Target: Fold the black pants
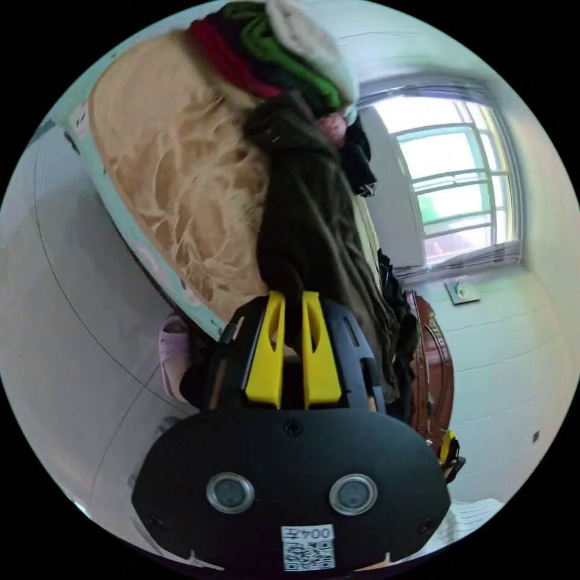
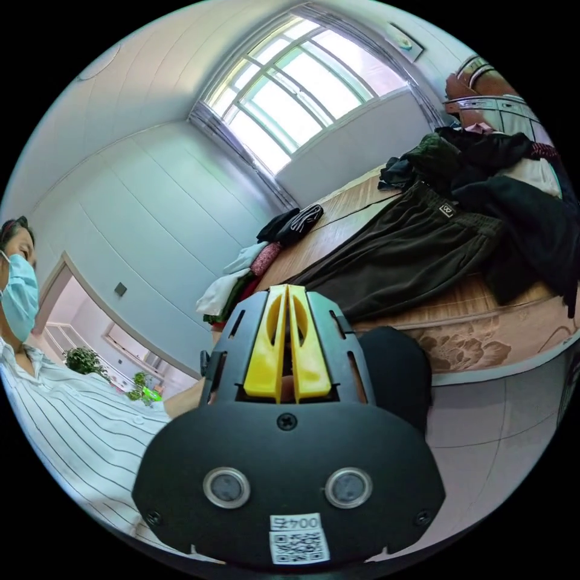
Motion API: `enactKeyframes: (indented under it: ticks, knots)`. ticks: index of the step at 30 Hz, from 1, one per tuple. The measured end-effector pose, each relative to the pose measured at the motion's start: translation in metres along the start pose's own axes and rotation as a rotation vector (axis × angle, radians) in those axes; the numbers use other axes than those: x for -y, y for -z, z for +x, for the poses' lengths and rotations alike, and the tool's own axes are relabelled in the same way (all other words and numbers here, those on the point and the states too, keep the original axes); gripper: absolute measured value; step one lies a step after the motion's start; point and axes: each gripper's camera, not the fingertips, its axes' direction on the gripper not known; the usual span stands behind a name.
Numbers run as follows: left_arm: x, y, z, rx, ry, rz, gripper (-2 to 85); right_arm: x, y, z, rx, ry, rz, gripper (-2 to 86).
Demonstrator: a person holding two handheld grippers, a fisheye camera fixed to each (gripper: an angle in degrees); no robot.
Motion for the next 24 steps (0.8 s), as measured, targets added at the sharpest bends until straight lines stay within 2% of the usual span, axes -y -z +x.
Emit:
enactKeyframes:
  ticks: [2, 5, 7, 10, 12, 14, 16, 19, 21, 24]
  knots:
    - [-0.007, 0.036, 0.042, -0.035, -0.08, 0.093, 4.9, -0.001, -0.005, 0.003, 0.0, 0.008, -0.013, 0.1]
    - [-0.017, 0.071, 0.098, 0.168, -0.208, 0.089, 5.3, -0.002, -0.017, 0.006, -0.066, 0.043, -0.042, 2.8]
    - [-0.021, 0.072, 0.095, 0.218, -0.214, 0.084, 6.0, -0.003, -0.026, 0.009, -0.126, 0.083, -0.052, 5.5]
    - [-0.029, 0.072, 0.066, 0.18, -0.126, 0.04, 6.5, -0.004, -0.045, 0.014, -0.302, 0.153, -0.098, 8.1]
    - [-0.051, 0.081, 0.08, 0.315, -0.21, 0.116, 5.9, 0.002, -0.06, 0.019, -0.414, 0.191, -0.137, 8.3]
    - [-0.068, 0.078, 0.107, 0.36, -0.347, 0.179, 5.0, 0.01, -0.067, 0.026, -0.446, 0.188, -0.128, 8.2]
    - [-0.08, 0.059, 0.138, 0.341, -0.482, 0.176, 3.8, 0.024, -0.08, 0.037, -0.438, 0.156, -0.14, 7.7]
    - [-0.096, -0.006, 0.187, 0.283, -0.652, 0.058, 1.6, 0.05, -0.13, 0.067, -0.468, 0.041, -0.305, 5.8]
    - [-0.111, -0.07, 0.223, 0.305, -0.748, -0.049, 0.9, 0.062, -0.172, 0.089, -0.468, -0.015, -0.362, 5.0]
    - [-0.133, -0.148, 0.261, 0.352, -0.859, -0.116, 0.5, 0.071, -0.215, 0.109, -0.492, -0.054, -0.363, 4.9]
